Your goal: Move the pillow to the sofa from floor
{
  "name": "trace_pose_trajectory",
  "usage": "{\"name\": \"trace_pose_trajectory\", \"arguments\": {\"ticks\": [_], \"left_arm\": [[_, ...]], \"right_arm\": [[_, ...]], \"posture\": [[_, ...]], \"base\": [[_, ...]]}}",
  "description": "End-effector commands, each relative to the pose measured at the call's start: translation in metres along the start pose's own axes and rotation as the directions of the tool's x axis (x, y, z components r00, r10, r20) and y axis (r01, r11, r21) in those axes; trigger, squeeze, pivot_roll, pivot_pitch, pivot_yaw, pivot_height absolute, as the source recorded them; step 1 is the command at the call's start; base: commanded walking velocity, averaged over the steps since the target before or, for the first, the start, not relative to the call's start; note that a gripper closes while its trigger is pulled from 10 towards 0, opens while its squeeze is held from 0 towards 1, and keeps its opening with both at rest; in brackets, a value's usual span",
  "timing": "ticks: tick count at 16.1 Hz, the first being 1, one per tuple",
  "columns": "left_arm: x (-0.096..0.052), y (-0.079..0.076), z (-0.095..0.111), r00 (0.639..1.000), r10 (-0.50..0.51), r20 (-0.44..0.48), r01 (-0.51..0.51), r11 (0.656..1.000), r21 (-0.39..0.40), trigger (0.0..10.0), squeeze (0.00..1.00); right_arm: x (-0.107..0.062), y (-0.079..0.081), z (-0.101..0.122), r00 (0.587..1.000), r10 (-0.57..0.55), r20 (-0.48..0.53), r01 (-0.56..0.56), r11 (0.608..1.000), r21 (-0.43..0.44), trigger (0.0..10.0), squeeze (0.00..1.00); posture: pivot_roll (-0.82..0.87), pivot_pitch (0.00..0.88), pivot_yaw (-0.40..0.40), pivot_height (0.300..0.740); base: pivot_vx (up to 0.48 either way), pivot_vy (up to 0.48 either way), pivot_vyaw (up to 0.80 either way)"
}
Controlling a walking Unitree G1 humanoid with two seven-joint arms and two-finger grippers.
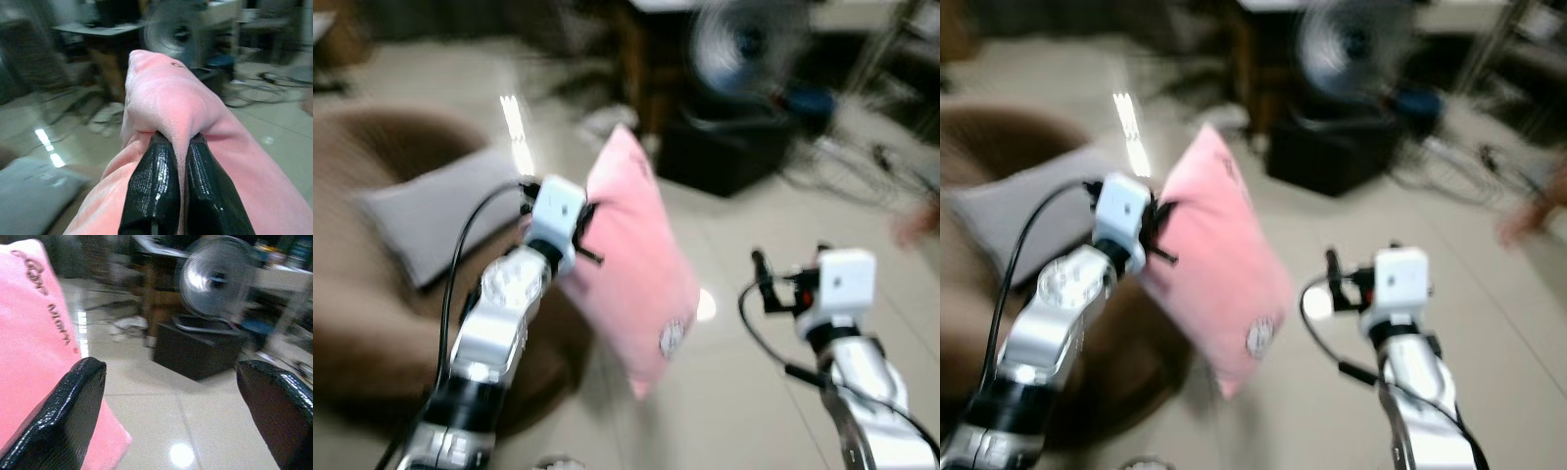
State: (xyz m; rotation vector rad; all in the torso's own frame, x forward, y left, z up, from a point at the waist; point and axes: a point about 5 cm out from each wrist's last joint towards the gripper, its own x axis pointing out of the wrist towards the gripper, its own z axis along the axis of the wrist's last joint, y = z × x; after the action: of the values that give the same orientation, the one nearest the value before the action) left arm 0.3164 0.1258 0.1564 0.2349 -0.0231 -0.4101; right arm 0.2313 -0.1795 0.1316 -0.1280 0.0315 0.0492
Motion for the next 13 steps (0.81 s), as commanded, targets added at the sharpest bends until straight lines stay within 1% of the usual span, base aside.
{"name": "trace_pose_trajectory", "arguments": {"ticks": [1,10,12,13], "left_arm": [[0.003,0.007,0.010,0.999,0.023,0.043,-0.025,0.999,0.042,10.0,0.00],[0.018,0.004,0.013,0.999,0.010,0.046,-0.012,0.999,0.040,10.0,0.00],[0.029,0.000,0.012,0.999,-0.008,0.036,0.006,0.999,0.052,10.0,0.00],[0.040,-0.003,0.005,1.000,0.006,-0.012,-0.005,0.998,0.056,10.0,0.00]], "right_arm": [[0.002,0.004,-0.001,1.000,0.028,-0.010,-0.028,1.000,-0.007,10.0,0.00],[0.000,0.000,-0.002,1.000,0.004,-0.004,-0.004,1.000,-0.024,10.0,0.00],[-0.002,-0.001,-0.003,1.000,0.007,-0.009,-0.007,0.999,-0.041,10.0,0.00],[-0.005,-0.002,-0.008,0.999,0.045,-0.026,-0.047,0.998,-0.051,10.0,0.00]], "posture": [[-0.04,0.015,-0.003,0.740],[-0.04,0.020,0.003,0.740],[-0.05,0.024,0.003,0.740],[-0.05,0.029,0.007,0.740]], "base": [[0.326,0.000,0.80],[0.329,0.000,0.80],[0.330,0.000,0.80],[0.000,0.000,0.00]]}}
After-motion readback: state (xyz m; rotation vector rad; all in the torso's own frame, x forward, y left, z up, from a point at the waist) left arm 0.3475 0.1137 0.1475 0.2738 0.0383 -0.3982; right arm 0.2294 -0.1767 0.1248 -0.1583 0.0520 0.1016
